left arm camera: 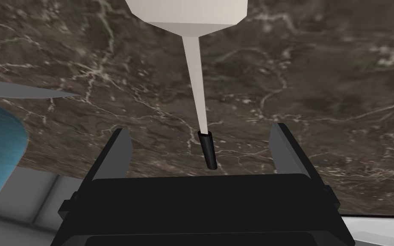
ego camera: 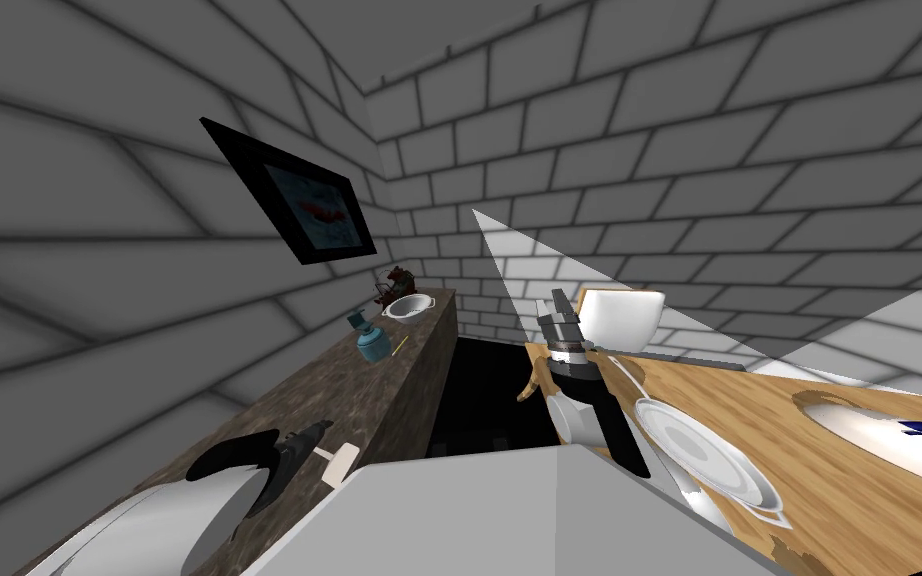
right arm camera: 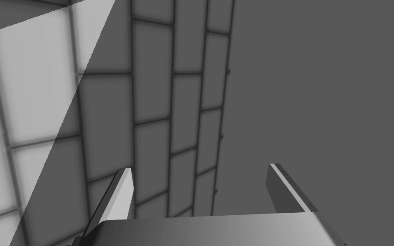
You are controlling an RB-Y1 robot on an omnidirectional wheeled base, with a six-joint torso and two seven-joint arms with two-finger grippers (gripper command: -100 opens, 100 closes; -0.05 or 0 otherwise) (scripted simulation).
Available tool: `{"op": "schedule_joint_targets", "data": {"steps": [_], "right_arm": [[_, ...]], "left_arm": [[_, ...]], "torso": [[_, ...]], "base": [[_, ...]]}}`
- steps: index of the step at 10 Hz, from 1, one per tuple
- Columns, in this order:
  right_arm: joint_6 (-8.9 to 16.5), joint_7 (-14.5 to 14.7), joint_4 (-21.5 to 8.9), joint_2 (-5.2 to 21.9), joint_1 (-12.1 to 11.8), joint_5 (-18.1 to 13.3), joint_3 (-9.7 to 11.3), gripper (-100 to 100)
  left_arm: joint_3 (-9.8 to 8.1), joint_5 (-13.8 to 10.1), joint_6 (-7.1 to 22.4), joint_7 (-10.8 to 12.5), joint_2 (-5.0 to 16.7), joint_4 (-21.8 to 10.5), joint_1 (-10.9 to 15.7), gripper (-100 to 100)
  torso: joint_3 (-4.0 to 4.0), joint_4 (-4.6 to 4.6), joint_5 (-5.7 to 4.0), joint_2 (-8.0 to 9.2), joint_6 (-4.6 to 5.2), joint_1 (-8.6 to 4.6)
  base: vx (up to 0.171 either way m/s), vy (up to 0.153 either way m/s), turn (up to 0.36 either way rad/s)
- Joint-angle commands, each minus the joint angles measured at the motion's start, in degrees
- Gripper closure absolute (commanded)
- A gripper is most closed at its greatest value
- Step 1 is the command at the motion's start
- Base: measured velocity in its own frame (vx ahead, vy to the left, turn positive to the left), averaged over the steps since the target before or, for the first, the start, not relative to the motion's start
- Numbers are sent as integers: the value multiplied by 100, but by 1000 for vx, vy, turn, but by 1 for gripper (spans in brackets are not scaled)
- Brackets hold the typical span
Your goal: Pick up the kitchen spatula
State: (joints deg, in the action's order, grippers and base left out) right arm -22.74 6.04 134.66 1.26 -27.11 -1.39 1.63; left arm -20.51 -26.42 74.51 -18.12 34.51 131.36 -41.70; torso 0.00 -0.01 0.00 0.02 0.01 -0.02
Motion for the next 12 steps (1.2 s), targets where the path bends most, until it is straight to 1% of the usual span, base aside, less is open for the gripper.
{"op": "schedule_joint_targets", "data": {"steps": [1,5,6,7,12], "right_arm": [[0,0,0,0,0,0,0,0],[0,0,0,0,0,0,0,0],[0,0,0,0,0,0,0,0],[0,0,0,0,-1,0,0,0],[0,0,0,0,-1,0,0,0]], "left_arm": [[0,0,-1,0,0,1,-1,-100],[0,0,-1,0,0,1,-1,-100],[-21,-48,169,11,27,43,-104,-100],[-27,-63,223,14,35,55,-136,-100],[-84,-194,684,47,108,153,-414,-100]], "torso": [[0,0,0,0,0,0],[0,0,1,0,-1,3],[-1,0,1,-2,0,4],[-8,-3,0,-14,0,0],[-16,-7,-2,-28,1,-7]], "base": [[-5,5,16],[5,4,14],[55,-4,-10],[70,-13,-20],[77,-19,0]]}}
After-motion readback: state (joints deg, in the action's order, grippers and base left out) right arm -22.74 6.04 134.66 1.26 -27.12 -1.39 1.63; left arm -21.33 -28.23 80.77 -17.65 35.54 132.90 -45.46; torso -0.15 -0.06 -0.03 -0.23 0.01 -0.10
